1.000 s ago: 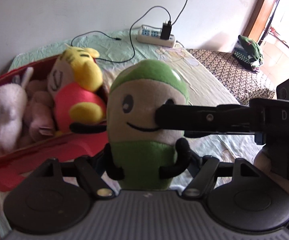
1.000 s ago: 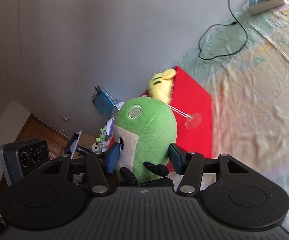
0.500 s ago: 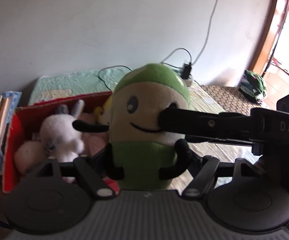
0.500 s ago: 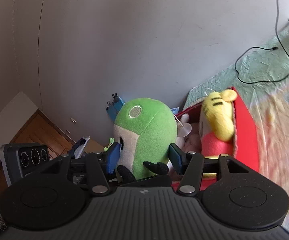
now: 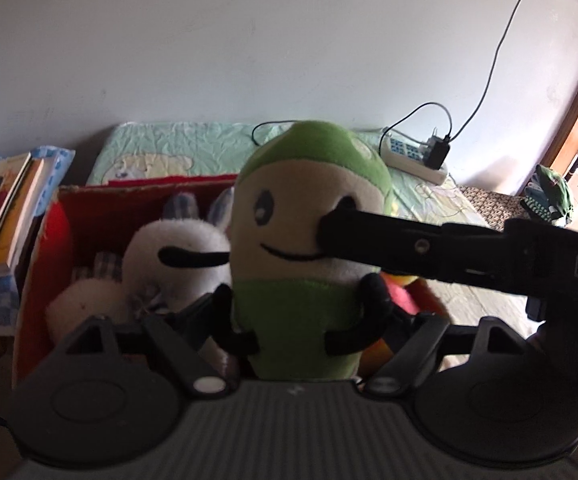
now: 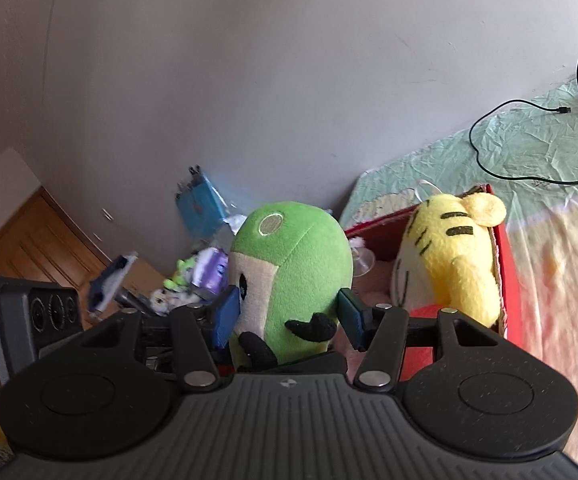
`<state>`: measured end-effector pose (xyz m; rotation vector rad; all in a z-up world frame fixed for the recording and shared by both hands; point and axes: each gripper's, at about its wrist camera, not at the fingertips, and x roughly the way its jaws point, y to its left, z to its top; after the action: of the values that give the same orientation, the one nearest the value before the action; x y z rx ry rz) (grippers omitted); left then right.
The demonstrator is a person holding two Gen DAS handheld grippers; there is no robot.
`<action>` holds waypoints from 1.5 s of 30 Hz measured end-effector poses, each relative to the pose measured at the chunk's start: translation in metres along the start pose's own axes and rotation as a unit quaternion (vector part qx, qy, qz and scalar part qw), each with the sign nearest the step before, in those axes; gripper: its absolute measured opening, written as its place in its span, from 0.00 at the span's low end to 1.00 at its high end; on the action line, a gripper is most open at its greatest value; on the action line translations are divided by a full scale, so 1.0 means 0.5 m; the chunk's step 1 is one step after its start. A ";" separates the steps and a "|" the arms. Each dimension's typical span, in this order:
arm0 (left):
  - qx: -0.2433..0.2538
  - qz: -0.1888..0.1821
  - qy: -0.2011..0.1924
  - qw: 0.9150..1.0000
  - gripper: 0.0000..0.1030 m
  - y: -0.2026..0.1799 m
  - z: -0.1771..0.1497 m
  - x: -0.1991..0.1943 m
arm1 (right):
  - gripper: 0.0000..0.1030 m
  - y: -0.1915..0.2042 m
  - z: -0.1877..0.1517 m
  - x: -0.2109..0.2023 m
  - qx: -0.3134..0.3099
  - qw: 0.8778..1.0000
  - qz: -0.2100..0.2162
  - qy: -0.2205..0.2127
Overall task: Organize objects
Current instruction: 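Lift the green bean plush with the right tool and carry it over the box, then lower the green bean plush into the red box beside the tiger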
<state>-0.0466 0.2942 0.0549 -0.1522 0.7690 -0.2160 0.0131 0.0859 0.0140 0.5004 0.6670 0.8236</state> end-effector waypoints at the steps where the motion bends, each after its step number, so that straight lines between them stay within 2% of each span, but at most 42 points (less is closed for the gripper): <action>1: 0.000 0.001 0.003 1.000 0.81 0.003 -0.002 0.006 | 0.55 -0.004 -0.001 0.008 -0.005 1.000 -0.012 0.004; 2: 0.001 0.001 0.005 1.000 0.85 0.005 -0.003 0.011 | 0.55 -0.007 -0.002 0.016 -0.007 1.000 -0.020 0.008; 7: 0.013 0.011 0.005 1.000 0.89 0.015 -0.007 0.027 | 0.55 -0.021 0.002 0.043 0.001 0.999 -0.030 0.031; 13: 0.019 0.027 0.013 0.999 0.91 0.025 -0.003 0.045 | 0.55 -0.014 -0.001 0.058 -0.023 0.998 -0.043 0.041; 17: 0.029 0.050 0.018 0.998 0.99 0.021 -0.007 0.049 | 0.57 -0.024 -0.004 0.054 -0.011 0.999 -0.037 0.033; 25: 0.034 0.063 0.025 0.997 0.98 0.011 -0.005 0.044 | 0.66 -0.028 -0.003 0.007 0.026 0.999 -0.046 -0.011; 31: 0.047 0.088 0.037 0.994 0.98 -0.004 -0.004 0.042 | 0.62 -0.037 -0.005 -0.029 0.047 0.997 -0.064 -0.022; 35: 0.052 0.101 0.045 0.992 0.98 -0.013 -0.007 0.037 | 0.54 -0.028 -0.010 -0.038 0.032 0.995 -0.093 -0.023; 45: 0.032 0.135 0.067 0.988 0.98 -0.022 -0.011 0.016 | 0.54 0.009 -0.031 -0.039 -0.029 0.987 -0.156 -0.022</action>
<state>-0.0465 0.2811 0.0483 0.0285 0.9066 0.0063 -0.0101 0.0754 0.0128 0.3479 0.6585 0.5335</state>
